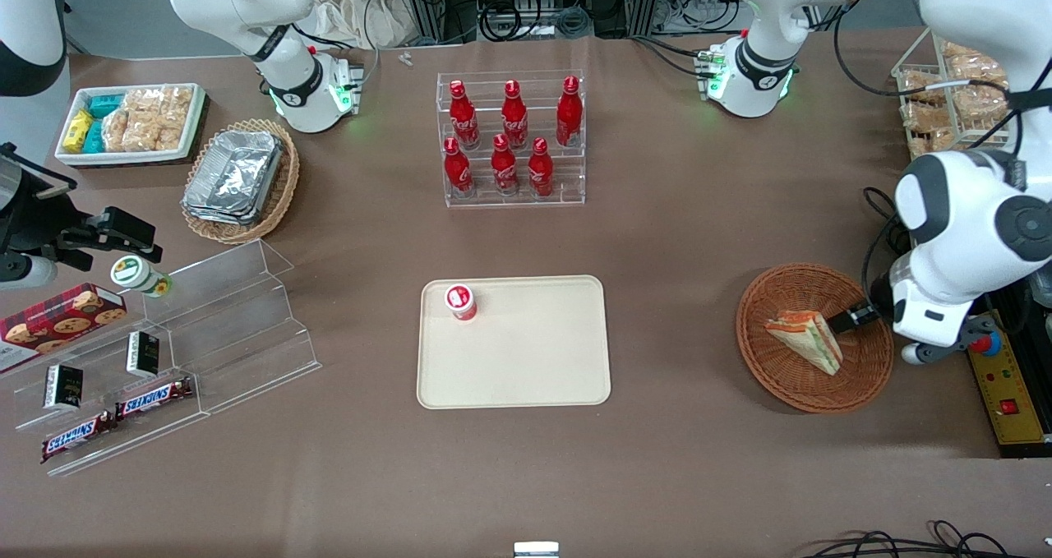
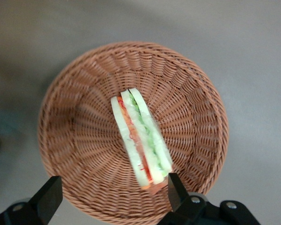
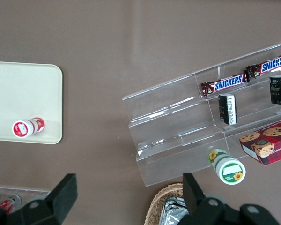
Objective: Place sandwich from basket to tray
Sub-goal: 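Move the left gripper down over the sandwich in the wicker basket, then close the left gripper on the wrapped sandwich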
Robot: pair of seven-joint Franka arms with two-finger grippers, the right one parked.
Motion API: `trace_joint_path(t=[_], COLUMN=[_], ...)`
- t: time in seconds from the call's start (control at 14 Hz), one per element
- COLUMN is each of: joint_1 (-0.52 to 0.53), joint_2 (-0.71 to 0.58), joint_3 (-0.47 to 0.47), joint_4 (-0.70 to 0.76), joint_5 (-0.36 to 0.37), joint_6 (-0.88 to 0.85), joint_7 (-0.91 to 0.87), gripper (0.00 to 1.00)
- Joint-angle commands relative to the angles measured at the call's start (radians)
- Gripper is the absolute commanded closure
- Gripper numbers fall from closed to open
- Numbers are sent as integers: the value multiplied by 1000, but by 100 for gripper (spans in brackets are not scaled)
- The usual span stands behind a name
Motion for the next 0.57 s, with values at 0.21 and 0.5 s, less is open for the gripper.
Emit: trace_joint_path(t=[0.21,0.5], joint_1=[-8,-7], joint_2=[77,119], joint_3=[-1,-3], joint_4=[-10,-6], joint_5=[-28,-26], joint_6=[112,188], joint_7=[-299,-425], gripper=[1,1])
